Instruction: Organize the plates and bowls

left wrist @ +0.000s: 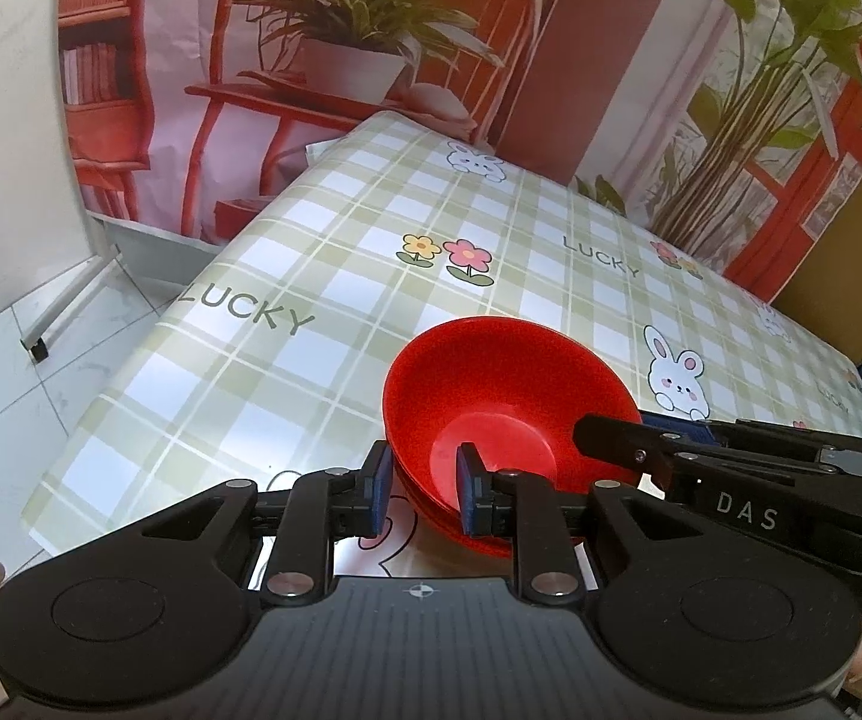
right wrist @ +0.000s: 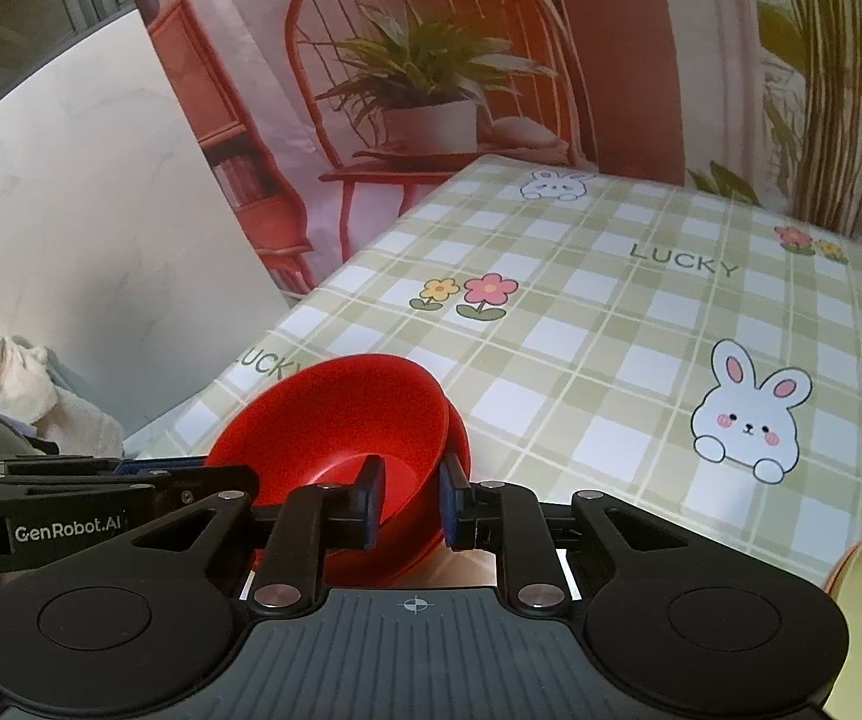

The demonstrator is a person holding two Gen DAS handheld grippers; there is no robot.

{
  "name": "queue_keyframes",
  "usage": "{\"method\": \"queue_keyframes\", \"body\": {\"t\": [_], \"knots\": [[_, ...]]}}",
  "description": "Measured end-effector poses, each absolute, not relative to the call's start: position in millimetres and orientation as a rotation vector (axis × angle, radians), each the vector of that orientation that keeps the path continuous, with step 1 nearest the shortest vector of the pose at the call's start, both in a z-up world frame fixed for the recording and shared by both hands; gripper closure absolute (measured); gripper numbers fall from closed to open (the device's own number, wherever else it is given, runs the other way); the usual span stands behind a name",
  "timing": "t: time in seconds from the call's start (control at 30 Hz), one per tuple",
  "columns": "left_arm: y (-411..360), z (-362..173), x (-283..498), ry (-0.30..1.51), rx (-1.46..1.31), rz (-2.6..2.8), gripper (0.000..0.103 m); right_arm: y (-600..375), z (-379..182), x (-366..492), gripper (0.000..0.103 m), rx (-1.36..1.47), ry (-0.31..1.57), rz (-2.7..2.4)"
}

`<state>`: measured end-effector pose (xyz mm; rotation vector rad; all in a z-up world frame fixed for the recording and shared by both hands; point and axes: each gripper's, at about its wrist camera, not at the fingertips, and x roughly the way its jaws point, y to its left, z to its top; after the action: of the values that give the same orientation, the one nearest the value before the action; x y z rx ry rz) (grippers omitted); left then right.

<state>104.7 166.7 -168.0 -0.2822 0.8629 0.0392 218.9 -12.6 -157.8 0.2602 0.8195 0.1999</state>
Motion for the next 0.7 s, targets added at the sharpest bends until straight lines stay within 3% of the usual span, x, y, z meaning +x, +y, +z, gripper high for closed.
{"method": "queue_keyframes", "body": {"t": [0.23, 0.7], "knots": [[170, -165, 104, 0.848, -0.296, 0.044, 0.08, -8, -155, 217, 0.079, 0.207, 0.806, 0.196], [180, -177, 117, 0.843, -0.362, 0.061, 0.08, -18, -164, 220, 0.078, 0.237, 0.812, 0.159]]}}
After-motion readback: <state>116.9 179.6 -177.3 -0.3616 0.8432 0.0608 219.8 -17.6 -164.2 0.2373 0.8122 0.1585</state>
